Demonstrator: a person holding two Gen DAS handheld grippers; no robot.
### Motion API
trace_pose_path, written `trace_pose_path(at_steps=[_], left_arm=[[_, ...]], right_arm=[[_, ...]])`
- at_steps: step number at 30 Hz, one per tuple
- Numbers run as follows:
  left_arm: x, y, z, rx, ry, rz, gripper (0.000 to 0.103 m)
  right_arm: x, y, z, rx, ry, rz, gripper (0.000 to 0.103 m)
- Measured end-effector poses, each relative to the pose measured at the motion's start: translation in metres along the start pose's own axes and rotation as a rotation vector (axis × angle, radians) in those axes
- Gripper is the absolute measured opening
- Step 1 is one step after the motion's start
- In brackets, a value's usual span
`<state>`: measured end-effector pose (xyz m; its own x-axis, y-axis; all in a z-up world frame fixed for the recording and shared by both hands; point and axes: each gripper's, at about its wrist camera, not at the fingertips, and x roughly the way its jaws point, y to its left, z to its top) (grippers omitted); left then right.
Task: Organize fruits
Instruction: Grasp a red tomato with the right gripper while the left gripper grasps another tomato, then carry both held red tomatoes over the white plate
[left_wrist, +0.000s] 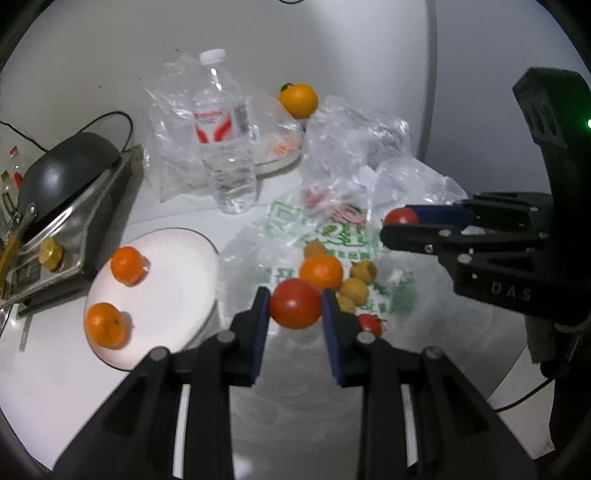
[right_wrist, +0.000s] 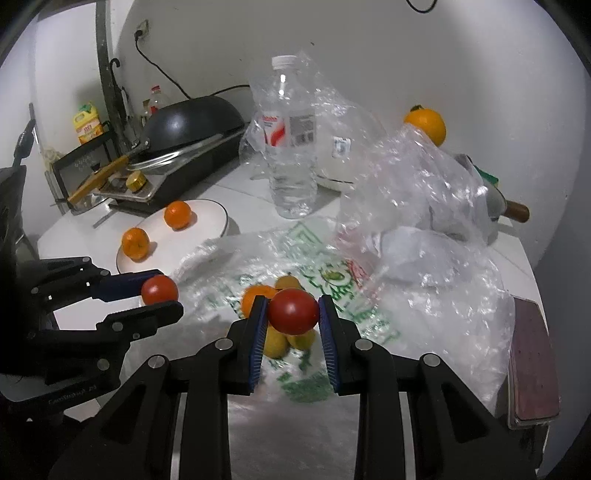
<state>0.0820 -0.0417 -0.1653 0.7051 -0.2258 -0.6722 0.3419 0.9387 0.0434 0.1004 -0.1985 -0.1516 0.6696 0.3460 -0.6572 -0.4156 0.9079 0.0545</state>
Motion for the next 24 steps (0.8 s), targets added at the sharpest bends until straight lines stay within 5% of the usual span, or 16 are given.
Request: trace_pose_path(at_steps=[24], left_arm=[[0.006, 0.121, -0.035, -0.157, 0.017, 0.054, 0.029]], right_arm=[[0.059, 0.105, 0.051, -0.127, 0.029, 0.115, 0.03]])
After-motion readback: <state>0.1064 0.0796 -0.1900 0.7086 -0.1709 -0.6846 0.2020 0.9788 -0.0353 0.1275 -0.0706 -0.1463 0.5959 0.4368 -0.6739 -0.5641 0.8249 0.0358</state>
